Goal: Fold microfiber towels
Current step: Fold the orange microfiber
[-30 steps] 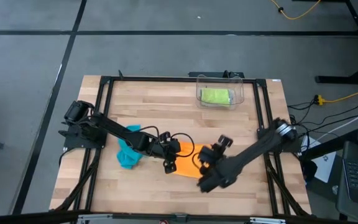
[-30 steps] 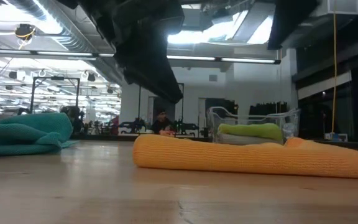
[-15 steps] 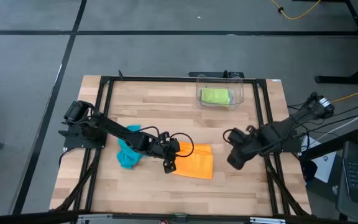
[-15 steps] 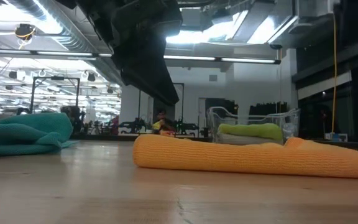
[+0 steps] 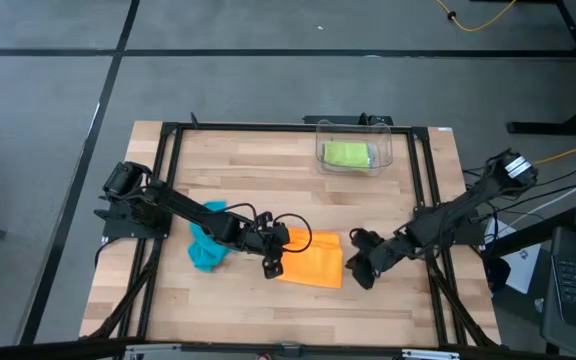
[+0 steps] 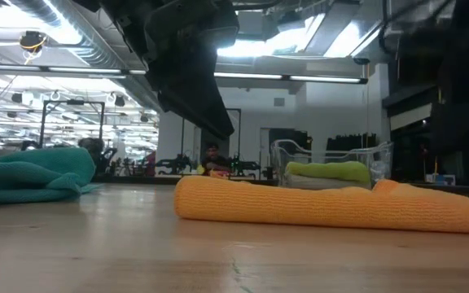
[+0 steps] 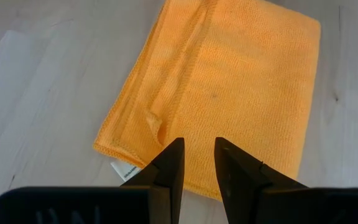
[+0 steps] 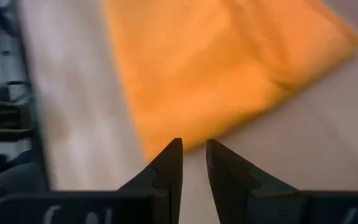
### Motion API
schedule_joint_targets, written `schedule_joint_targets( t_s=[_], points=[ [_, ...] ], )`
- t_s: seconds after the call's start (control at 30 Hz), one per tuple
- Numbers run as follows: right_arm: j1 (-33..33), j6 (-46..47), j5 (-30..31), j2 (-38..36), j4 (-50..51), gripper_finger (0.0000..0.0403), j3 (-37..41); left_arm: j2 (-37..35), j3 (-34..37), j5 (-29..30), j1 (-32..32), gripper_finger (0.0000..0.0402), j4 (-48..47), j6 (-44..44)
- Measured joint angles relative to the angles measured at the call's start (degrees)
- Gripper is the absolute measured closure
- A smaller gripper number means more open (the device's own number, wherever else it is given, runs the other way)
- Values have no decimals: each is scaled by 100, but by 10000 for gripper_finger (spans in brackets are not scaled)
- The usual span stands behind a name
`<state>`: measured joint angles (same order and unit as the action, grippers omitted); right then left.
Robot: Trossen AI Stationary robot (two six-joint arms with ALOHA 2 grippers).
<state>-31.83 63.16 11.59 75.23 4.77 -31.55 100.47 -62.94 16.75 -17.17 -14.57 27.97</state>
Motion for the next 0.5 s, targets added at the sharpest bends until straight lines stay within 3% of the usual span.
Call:
schedule_joint_targets(
  t_s=[0.27,0.5],
  points=[
    [155,387,149,345,-68,323,197,2,4,70,0,321,-22,-7],
    [441,410,430,376,-120,262,116,2,4,73,0,321,-42,-9]
  ],
)
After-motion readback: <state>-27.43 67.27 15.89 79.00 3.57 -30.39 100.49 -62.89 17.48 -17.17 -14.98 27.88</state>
